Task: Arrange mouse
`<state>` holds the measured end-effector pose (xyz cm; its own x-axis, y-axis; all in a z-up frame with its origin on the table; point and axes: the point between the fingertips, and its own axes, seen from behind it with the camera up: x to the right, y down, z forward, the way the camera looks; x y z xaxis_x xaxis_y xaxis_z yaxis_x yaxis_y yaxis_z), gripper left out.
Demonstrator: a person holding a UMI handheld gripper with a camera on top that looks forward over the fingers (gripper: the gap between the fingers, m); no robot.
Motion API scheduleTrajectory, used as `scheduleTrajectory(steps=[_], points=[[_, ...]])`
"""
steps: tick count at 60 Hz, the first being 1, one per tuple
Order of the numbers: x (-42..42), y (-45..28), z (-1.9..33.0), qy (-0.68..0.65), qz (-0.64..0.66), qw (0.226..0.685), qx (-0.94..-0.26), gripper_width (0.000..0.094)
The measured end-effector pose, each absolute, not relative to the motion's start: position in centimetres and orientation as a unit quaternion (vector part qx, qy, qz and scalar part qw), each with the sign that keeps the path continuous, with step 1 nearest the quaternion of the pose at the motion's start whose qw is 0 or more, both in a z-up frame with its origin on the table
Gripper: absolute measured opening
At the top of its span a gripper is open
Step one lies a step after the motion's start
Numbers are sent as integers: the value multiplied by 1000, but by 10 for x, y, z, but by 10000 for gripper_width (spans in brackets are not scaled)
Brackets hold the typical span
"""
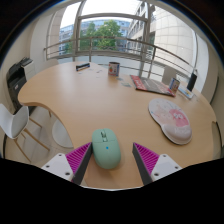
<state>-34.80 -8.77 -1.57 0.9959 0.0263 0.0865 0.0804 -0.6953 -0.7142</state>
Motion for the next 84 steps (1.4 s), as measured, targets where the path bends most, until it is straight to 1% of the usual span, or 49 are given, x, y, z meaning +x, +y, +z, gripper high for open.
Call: scheduleTrajectory(steps=[5,8,10,11,17,23,25,28,30,35,41,44,49,52,56,60,61,66,68,69,71,74,80,82,84], points=[[-350,-84,-16,-22,-29,392,-919,747],[-354,-80,-18,-16,-16,390,-921,640],[-356,-76,-20,-14,-6,390,-921,540],[-358,-77,-19,-11,-3,390,-921,505],[-359,-76,-18,-10,-13,395,-919,473],[-362,-74,-16,0,2,390,-921,411],[-366,-72,-11,2,14,390,-921,411],[-372,-65,9,-7,26,402,-915,412],[-376,-57,31,-18,32,418,-908,412],[-378,-24,105,-31,51,473,-879,412],[-343,14,190,-23,55,544,-837,410],[-311,35,212,-7,52,564,-824,411],[-255,59,229,19,39,579,-814,409],[-219,70,215,25,19,575,-817,408],[-177,75,181,37,3,549,-835,407],[-147,77,135,52,-4,509,-859,408],[-137,72,110,54,-5,501,-864,408],[-112,65,61,63,-10,450,-891,407],[-106,61,44,64,-9,434,-899,411],[-103,61,29,64,-11,428,-901,411],[-98,56,16,62,-13,417,-907,418],[-94,51,2,57,-14,402,-914,451],[-94,43,-13,56,-6,382,-923,532],[-91,40,-10,59,-12,383,-922,615],[-90,37,-4,59,-18,388,-920,728]])
